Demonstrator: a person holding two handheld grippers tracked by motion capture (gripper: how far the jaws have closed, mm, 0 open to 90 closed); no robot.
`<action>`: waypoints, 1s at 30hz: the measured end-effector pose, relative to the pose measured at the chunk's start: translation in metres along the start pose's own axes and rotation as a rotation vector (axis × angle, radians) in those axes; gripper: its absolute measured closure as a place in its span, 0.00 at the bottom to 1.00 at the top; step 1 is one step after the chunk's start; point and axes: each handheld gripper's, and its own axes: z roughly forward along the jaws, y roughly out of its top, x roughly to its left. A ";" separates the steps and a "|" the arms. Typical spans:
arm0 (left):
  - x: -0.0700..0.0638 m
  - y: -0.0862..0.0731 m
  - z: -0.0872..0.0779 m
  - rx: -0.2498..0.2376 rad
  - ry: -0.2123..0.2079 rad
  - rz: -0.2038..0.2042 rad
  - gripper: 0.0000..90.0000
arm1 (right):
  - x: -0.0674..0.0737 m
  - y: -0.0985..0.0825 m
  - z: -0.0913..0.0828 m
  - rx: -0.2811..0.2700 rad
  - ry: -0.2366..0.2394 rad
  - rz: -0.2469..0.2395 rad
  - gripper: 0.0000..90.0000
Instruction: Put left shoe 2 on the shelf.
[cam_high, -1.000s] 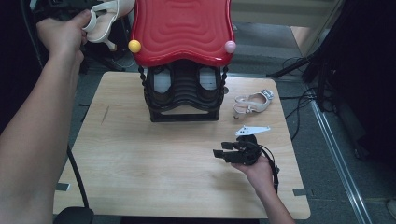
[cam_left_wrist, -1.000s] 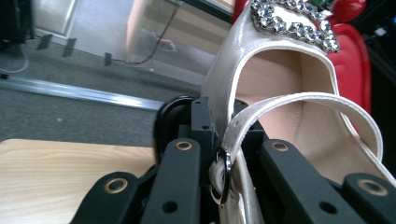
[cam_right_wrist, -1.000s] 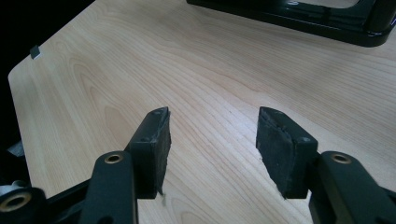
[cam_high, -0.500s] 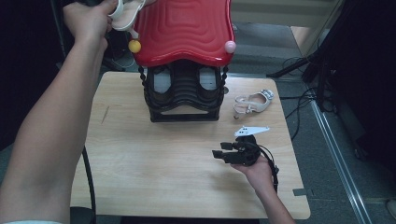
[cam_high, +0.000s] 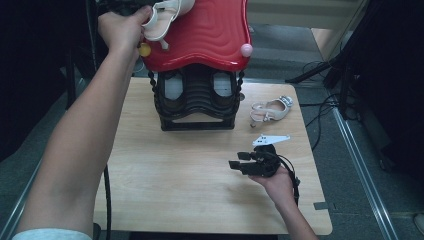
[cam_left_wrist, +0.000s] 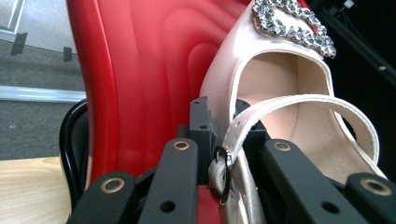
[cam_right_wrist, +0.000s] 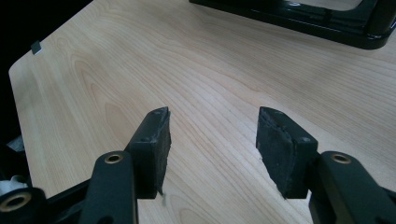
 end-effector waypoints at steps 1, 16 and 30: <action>0.000 -0.001 0.001 0.008 0.000 0.003 0.90 | 0.000 0.000 0.000 0.001 0.001 0.000 0.51; 0.001 -0.008 0.008 -0.051 0.054 0.006 0.88 | -0.001 0.000 0.001 0.009 -0.005 -0.002 0.51; 0.007 -0.010 -0.002 -0.007 -0.089 0.003 0.59 | -0.002 0.000 0.002 0.012 -0.006 -0.003 0.51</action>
